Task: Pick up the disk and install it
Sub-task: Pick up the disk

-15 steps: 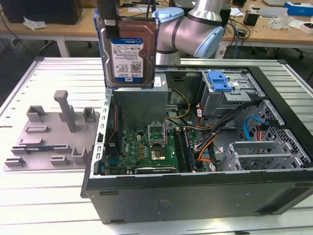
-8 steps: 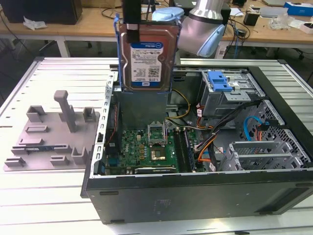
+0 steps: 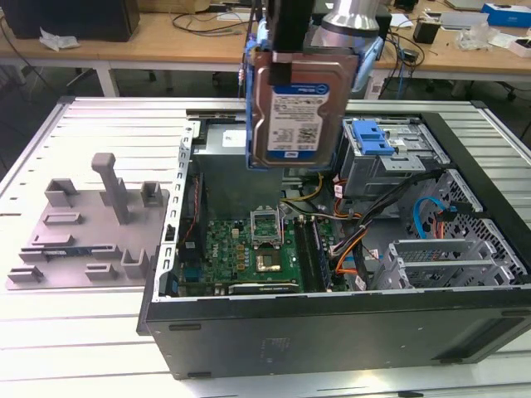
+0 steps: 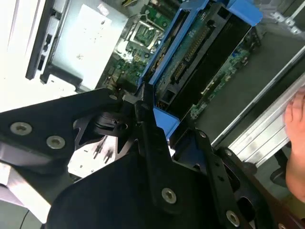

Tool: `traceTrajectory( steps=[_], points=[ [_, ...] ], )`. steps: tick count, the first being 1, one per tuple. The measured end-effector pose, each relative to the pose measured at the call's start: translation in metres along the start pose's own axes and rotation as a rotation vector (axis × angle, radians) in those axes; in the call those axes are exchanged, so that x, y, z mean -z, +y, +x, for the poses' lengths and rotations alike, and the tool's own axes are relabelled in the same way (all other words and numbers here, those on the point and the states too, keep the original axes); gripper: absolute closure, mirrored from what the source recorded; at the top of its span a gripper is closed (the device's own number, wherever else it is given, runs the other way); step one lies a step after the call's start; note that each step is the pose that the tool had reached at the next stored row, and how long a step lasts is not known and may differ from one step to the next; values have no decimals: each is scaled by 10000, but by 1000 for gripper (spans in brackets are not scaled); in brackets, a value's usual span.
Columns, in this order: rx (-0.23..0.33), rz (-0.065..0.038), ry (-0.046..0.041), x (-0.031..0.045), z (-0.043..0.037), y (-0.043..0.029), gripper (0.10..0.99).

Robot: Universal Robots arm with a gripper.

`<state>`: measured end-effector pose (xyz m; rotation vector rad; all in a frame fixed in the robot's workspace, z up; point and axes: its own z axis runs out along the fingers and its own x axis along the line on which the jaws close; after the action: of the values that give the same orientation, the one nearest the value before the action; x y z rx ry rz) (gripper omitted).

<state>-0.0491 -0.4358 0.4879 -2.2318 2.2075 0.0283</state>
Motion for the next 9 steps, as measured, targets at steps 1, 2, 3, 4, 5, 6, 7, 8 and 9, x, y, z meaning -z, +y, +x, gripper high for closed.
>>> traceTrajectory(
  steps=[1, 2, 3, 4, 5, 6, 7, 8, 9],
  points=[
    [-2, 0, 0, 1, 29, -59, 718],
    [0, 0, 0, 2, 64, -133, 718],
    [-2, 0, 0, 4, 94, -196, 718],
    [0, 0, 0, 4, 114, -238, 718],
    [-1, 0, 0, 5, 131, -272, 718],
    [-2, -1, 0, 6, 152, -316, 718],
    [0, 0, -1, 6, 170, -355, 718],
    [-2, 0, -1, 8, 212, -442, 718],
    [0, 0, 0, 9, 236, -494, 718]
  ],
)
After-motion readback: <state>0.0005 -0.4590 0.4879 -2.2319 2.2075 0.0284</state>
